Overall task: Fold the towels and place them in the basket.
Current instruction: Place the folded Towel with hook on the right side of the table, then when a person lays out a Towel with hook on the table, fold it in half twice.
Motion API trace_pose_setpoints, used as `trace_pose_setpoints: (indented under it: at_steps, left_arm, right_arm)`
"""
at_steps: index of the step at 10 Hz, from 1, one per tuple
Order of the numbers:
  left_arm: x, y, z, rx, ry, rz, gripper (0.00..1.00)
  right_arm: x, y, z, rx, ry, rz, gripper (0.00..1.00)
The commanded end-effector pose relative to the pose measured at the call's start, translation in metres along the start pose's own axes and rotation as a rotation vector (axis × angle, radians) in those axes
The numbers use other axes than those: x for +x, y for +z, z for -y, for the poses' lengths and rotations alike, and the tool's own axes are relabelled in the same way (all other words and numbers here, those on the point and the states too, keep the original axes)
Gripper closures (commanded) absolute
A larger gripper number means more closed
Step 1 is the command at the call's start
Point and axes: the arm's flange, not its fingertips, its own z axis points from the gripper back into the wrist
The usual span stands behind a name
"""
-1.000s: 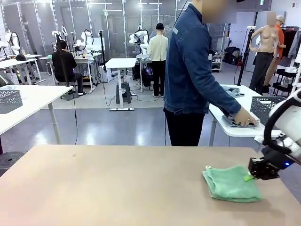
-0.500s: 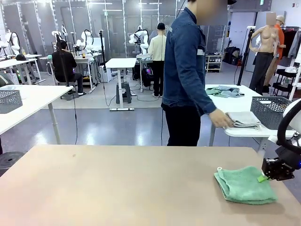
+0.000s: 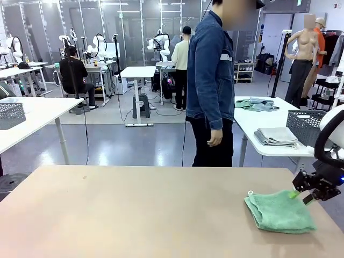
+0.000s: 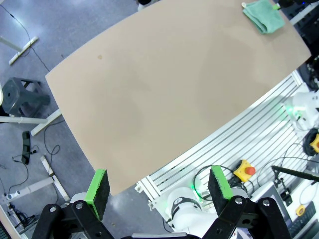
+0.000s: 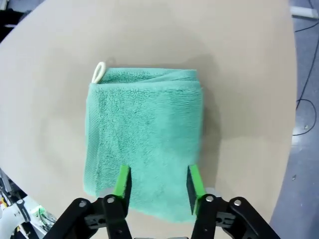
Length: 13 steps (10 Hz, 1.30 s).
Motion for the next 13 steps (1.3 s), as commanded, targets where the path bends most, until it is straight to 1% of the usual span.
trace_pose_setpoints:
  at_steps: [1,2,3,4,5,13]
  left_arm:
    - [0.0005,0.0013,-0.0004,0.002,-0.008,0.008,0.0]
    - [0.0005,0.0013,-0.0004,0.002,-0.008,0.008,0.0]
    - [0.0005,0.0013,-0.0004,0.002,-0.008,0.008,0.0]
    - [0.0005,0.0013,-0.0004,0.002,-0.008,0.008,0.0]
    - [0.0005,0.0013,-0.0004,0.002,-0.008,0.008,0.0]
    - [0.0005,0.0013,-0.0004,0.002,-0.008,0.008,0.0]
  right_arm:
    - [-0.0118,0.0072,-0.0204,-0.06,-0.038,0.014,0.0]
    - [-0.0119,0.0072,-0.024,-0.064,-0.038,0.012,0.0]
    - [-0.0096,0.0075,-0.0273,-0.078,-0.047,0.025,0.18]
    - [-0.0029,0.006,-0.0296,-0.104,-0.047,0.029,0.18]
    - [-0.0067,0.0117,-0.0204,-0.035,-0.021,0.019,0.18]
    - [-0.0067,0.0117,-0.0204,-0.035,-0.021,0.019,0.18]
